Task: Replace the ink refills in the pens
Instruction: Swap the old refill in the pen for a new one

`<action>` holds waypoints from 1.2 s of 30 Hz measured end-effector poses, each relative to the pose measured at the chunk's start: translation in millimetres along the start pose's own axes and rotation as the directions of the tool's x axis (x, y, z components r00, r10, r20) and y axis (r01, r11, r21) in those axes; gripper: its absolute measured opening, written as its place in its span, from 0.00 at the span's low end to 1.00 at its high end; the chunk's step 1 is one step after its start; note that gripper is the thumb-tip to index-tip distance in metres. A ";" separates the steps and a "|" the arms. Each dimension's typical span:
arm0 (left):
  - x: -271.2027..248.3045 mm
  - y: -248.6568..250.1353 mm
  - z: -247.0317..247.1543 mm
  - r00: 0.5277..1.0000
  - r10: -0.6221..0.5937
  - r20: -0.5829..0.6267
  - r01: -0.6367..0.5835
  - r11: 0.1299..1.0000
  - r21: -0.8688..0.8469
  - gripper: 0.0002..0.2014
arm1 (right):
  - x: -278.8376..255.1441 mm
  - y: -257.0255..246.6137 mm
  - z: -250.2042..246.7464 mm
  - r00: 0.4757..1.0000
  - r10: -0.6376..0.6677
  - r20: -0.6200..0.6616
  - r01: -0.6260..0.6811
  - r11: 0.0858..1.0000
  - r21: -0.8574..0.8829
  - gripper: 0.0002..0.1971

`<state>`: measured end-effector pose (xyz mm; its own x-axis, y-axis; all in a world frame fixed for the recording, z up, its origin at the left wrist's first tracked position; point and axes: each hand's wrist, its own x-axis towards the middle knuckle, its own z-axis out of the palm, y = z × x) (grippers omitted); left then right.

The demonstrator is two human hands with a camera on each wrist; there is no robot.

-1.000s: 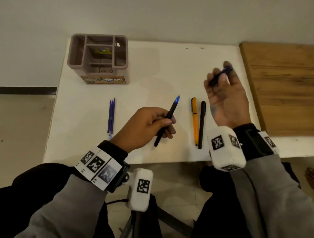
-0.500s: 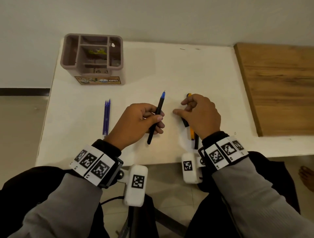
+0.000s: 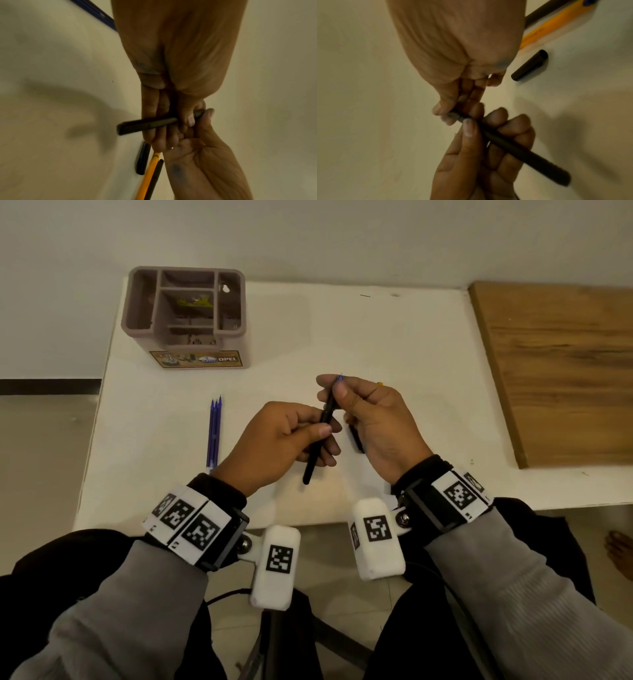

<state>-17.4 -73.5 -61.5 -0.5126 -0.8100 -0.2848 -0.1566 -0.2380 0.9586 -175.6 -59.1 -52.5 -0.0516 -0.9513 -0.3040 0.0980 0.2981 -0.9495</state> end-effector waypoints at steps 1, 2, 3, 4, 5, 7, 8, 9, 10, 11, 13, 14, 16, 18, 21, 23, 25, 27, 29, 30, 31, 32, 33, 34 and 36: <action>-0.4 1.1 -0.3 1.000 0.005 0.000 -0.005 1.000 -0.011 0.10 | 0.5 -0.3 0.5 1.000 0.006 0.015 -0.006 1.000 0.005 0.09; -0.5 1.0 0.2 1.000 0.005 -0.001 -0.005 1.000 -0.014 0.10 | 1.0 -0.3 0.6 1.000 0.014 -0.001 -0.014 1.000 0.012 0.08; -0.2 0.4 0.8 1.000 0.001 0.000 -0.001 1.000 -0.008 0.10 | 1.3 -0.5 0.9 0.999 0.020 -0.034 -0.020 1.000 0.020 0.06; 0.1 -0.5 1.4 1.000 -0.006 0.003 0.006 1.000 0.004 0.10 | 1.7 -0.1 0.7 0.998 0.023 -0.060 -0.021 0.999 0.026 0.05; 0.6 -1.4 1.9 1.000 -0.013 0.008 0.013 1.000 0.010 0.10 | 2.2 0.4 0.2 0.998 0.025 -0.061 -0.023 0.999 0.029 0.06; 1.1 -2.4 1.7 1.000 -0.020 0.012 0.020 1.000 0.003 0.09 | 2.5 0.6 -0.7 0.999 0.037 -0.001 -0.037 0.999 0.014 0.10; 1.4 -2.5 1.5 1.000 -0.021 0.010 0.021 1.000 -0.002 0.09 | 2.4 0.2 -0.9 0.999 0.047 0.014 -0.047 0.999 -0.003 0.11; 1.5 -2.5 1.5 1.000 -0.021 0.009 0.021 1.000 -0.003 0.09 | 2.8 -0.2 -1.4 0.999 0.050 0.000 -0.050 0.998 -0.026 0.11; 1.6 -2.5 1.5 1.000 -0.022 0.009 0.022 1.000 -0.004 0.09 | 3.3 -0.4 -2.5 0.999 0.046 -0.029 -0.047 0.998 -0.043 0.11; 1.4 -2.5 1.2 1.000 -0.024 0.008 0.024 1.000 -0.005 0.09 | 4.2 -0.7 -3.0 0.998 0.038 -0.046 -0.040 0.998 -0.048 0.11; 1.3 -2.6 0.8 1.000 -0.027 0.004 0.027 1.000 0.001 0.09 | 5.0 -0.8 -3.3 0.998 0.053 -0.017 -0.053 0.998 -0.016 0.12; 1.2 -2.5 0.6 1.000 -0.028 0.001 0.027 1.000 0.004 0.09 | 4.8 -1.4 -3.4 0.998 0.067 0.000 -0.067 0.998 -0.009 0.13; 1.1 -2.0 1.1 1.000 -0.030 0.002 0.030 1.000 0.006 0.09 | 4.3 -2.4 -4.5 0.998 0.054 -0.022 -0.055 0.998 -0.038 0.13; 1.1 -2.6 1.1 0.999 -0.032 0.009 0.031 0.999 0.015 0.09 | 4.2 -2.2 -5.5 1.000 0.020 -0.018 -0.021 0.998 -0.060 0.11; 1.0 -3.8 0.6 0.999 -0.031 0.015 0.031 0.999 0.031 0.09 | 3.4 -1.4 -5.6 0.999 0.048 0.011 -0.047 0.997 -0.061 0.11; 1.1 -4.2 0.3 0.999 -0.033 0.024 0.032 0.999 0.031 0.09 | 4.5 -0.9 -7.0 0.999 0.034 -0.027 -0.036 0.998 -0.054 0.09; 1.3 -4.6 0.1 0.999 -0.035 0.030 0.034 0.999 0.026 0.09 | 4.5 -0.5 -7.7 1.000 0.011 -0.011 -0.012 0.998 -0.059 0.08; 1.6 -5.1 -0.3 0.999 -0.031 0.028 0.031 0.999 0.020 0.09 | 4.6 0.8 -7.2 0.999 0.027 0.023 -0.026 0.999 -0.040 0.09; 1.2 -5.9 -0.4 0.999 -0.034 0.024 0.033 0.999 0.023 0.09 | 5.3 1.0 -6.3 0.999 0.051 -0.019 -0.052 0.995 -0.080 0.11; 0.9 -6.3 -0.3 0.999 -0.037 0.022 0.037 0.999 0.023 0.09 | 5.7 1.7 -6.6 0.998 0.035 -0.047 -0.040 0.993 -0.110 0.11; 0.9 -6.6 -0.2 0.999 -0.041 0.019 0.040 0.999 0.020 0.09 | 5.9 2.3 -7.4 0.998 0.011 -0.056 -0.018 0.992 -0.124 0.10; 1.0 -6.4 0.0 0.999 -0.042 0.015 0.042 0.999 0.016 0.09 | 5.5 2.1 -8.3 0.999 -0.002 -0.050 -0.004 0.993 -0.121 0.09; 1.3 -6.1 0.0 0.999 -0.040 0.009 0.040 0.999 0.012 0.09 | 5.1 1.9 -9.0 1.000 -0.003 -0.030 -0.001 0.994 -0.113 0.08; 1.3 -5.4 -0.4 0.999 -0.037 0.004 0.037 0.999 0.010 0.09 | 4.9 1.7 -9.4 1.000 0.012 -0.010 -0.013 0.995 -0.102 0.09; 1.2 -4.8 -1.2 0.999 -0.034 0.007 0.034 0.999 0.015 0.10 | 4.6 1.0 -8.2 0.999 0.035 0.001 -0.035 0.994 -0.100 0.10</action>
<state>-16.2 -74.0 -66.4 -0.5130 -0.7976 -0.3174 -0.1862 -0.2575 0.9482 -183.9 -62.5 -55.5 -0.0476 -0.9403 -0.3370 -0.0005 0.3374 -0.9414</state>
